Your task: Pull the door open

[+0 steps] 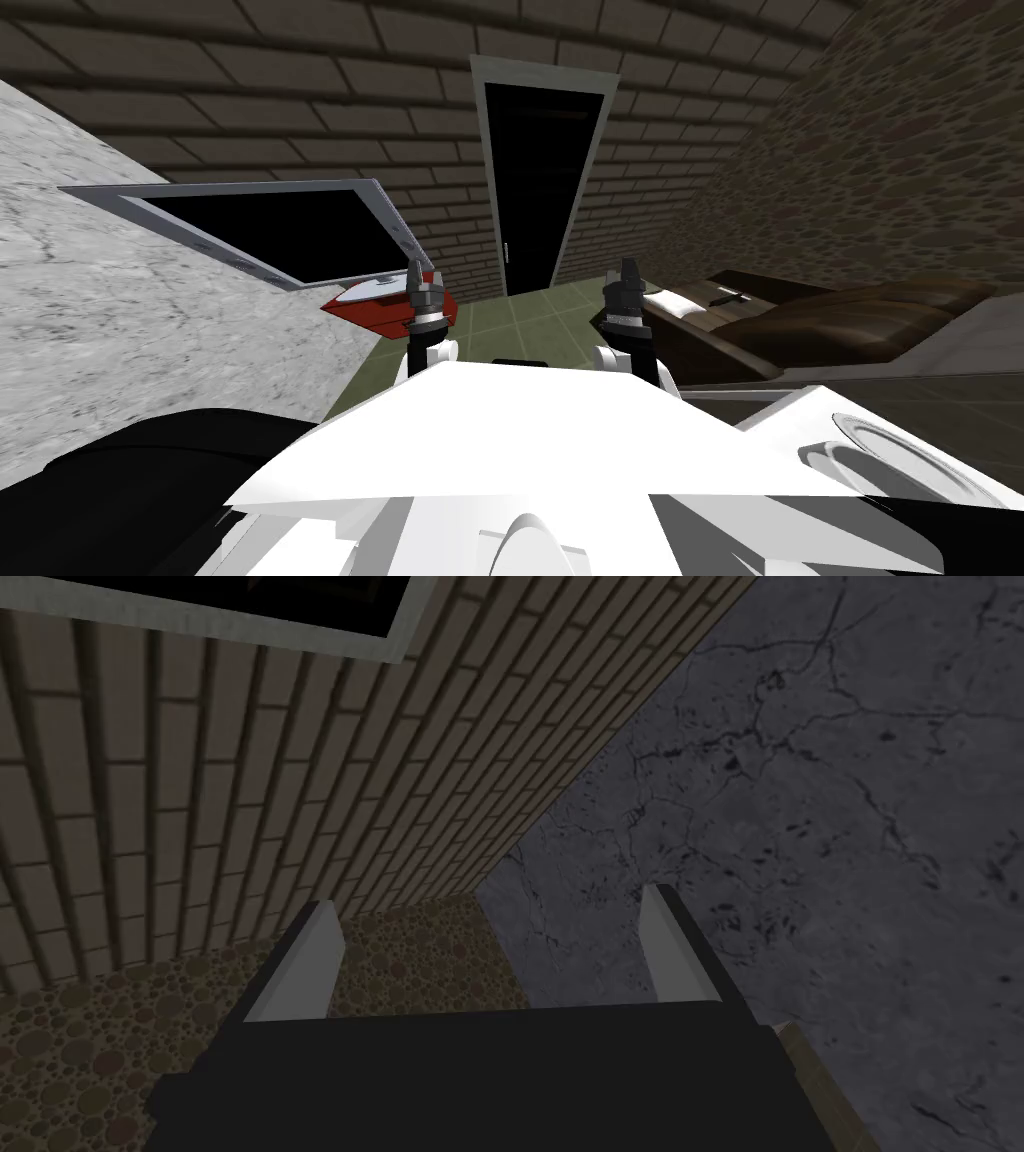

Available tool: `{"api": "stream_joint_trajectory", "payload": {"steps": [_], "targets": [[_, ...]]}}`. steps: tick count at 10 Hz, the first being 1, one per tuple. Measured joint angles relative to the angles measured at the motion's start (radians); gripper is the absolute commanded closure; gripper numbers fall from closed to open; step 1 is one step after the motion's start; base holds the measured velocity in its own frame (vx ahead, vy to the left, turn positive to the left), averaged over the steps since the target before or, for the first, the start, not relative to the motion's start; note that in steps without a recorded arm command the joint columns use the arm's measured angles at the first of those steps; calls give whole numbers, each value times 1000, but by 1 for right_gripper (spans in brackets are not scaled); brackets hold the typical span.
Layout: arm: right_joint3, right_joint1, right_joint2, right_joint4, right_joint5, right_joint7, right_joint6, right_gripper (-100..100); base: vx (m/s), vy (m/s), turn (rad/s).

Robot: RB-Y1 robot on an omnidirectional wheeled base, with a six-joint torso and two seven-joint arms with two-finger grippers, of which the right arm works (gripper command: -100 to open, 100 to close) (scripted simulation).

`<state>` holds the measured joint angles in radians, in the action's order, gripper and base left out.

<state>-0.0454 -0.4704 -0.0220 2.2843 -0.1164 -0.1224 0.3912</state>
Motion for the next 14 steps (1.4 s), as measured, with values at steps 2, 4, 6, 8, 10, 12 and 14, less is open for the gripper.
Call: {"api": "stream_joint_trajectory", "payload": {"steps": [2,4,6,8,10,12,14], "targets": [[1,7,-10,-34,25,31,11,-100,150,26,159],[3,17,-19,-70,52,69,22,-100,152,18,119],[6,20,-24,-101,74,99,37,-100,112,-1,126],[7,34,-31,-144,102,136,51,-100,97,1,127],[11,35,-38,-183,132,175,69,-100,127,1,177],[13,42,-45,-223,161,216,85,-100,125,18,119],[15,55,-49,-264,187,251,99,-100,100,2,122]]}}
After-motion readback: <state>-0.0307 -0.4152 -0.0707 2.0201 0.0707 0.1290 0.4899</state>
